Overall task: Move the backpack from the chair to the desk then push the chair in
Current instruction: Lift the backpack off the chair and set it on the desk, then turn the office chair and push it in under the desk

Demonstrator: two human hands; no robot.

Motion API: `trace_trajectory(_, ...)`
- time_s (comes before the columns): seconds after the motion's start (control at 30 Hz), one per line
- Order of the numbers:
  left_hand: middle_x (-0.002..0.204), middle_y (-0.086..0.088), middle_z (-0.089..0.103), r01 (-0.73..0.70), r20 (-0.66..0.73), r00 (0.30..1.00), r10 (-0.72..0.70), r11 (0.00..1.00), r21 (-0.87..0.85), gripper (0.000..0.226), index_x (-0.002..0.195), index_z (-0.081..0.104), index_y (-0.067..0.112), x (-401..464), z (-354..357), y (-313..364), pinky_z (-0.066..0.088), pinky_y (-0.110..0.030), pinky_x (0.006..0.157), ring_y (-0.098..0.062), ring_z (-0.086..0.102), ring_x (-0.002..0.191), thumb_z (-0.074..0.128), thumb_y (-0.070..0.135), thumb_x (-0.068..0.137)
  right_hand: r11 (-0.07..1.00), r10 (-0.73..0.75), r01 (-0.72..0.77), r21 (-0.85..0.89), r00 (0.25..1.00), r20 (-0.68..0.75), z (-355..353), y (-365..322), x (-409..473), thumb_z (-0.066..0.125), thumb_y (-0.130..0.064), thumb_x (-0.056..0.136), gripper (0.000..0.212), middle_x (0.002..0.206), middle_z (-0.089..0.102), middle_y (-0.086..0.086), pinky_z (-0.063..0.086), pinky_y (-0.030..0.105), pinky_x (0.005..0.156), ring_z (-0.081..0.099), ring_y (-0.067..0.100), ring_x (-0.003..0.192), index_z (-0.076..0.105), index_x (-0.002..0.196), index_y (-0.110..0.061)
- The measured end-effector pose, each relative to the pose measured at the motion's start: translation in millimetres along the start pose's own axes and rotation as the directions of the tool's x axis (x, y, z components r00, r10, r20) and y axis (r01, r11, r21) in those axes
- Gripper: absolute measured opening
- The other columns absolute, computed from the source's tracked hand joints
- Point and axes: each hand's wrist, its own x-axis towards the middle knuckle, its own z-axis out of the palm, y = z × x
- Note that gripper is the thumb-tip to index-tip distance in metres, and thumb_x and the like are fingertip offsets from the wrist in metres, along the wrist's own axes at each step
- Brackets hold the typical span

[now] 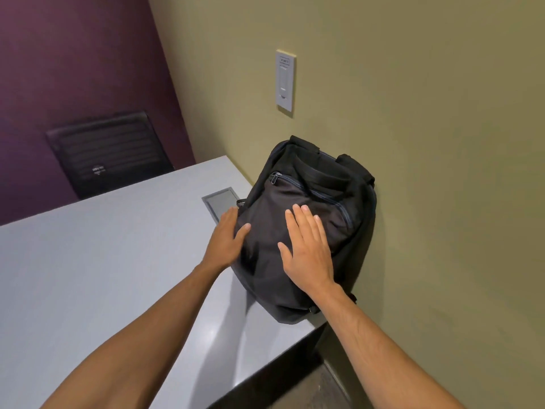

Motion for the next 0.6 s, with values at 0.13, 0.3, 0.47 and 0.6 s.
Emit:
trace_trajectory(0.13, 0.163, -0.004, 0.023, 0.132, -0.095, 0.988, -0.125, 0.989, 0.07, 0.062, 0.153, 0.024, 0.013, -41, -11, -32, 0.017, -0.037, 0.119, -0.02, 0.013, 0.151, 0.038, 0.045, 0.101, 0.992, -0.084, 0.074, 0.106, 0.993, 0.088, 18, -15, -3, 0.061, -0.038, 0.093, 0.071, 0.157, 0.033, 0.013, 0.022, 0.048, 0.12, 0.023, 0.027, 0.148, 0.032, 0.15, -0.006)
trace_trajectory(0.3, 0.165, -0.001, 0.011, 0.275, -0.176, 0.952, -0.252, 0.954, 0.12, 0.067, 0.156, 0.014, 0.016, -94, -29, -75, 0.005, -0.042, 0.123, -0.018, 0.0, 0.153, 0.038, 0.047, 0.101, 0.965, -0.129, 0.074, 0.251, 0.97, 0.208, 45, -37, -10, 0.044, -0.053, 0.097, 0.074, 0.161, 0.027, 0.01, 0.01, 0.04, 0.121, 0.014, 0.024, 0.151, 0.025, 0.153, -0.009)
trace_trajectory(0.47, 0.165, -0.001, 0.008, 0.394, -0.26, 0.9, -0.35, 0.908, 0.143, 0.067, 0.156, 0.015, 0.016, -152, -48, -105, 0.0, -0.041, 0.123, -0.017, -0.003, 0.152, 0.036, 0.048, 0.101, 0.946, -0.21, 0.127, 0.299, 0.941, 0.266, 60, -72, -14, 0.041, -0.057, 0.097, 0.076, 0.161, 0.027, 0.007, 0.012, 0.041, 0.121, 0.015, 0.023, 0.15, 0.025, 0.153, -0.009)
trace_trajectory(0.6, 0.165, -0.001, 0.008, 0.484, -0.367, 0.835, -0.41, 0.865, 0.136, 0.067, 0.156, 0.016, 0.016, -190, -70, -122, -0.001, -0.04, 0.123, -0.017, -0.004, 0.152, 0.035, 0.049, 0.101, 0.91, -0.325, 0.212, 0.357, 0.899, 0.294, 65, -115, -16, 0.031, -0.06, 0.096, 0.078, 0.162, 0.023, 0.009, 0.006, 0.04, 0.122, 0.012, 0.023, 0.151, 0.02, 0.154, -0.009)
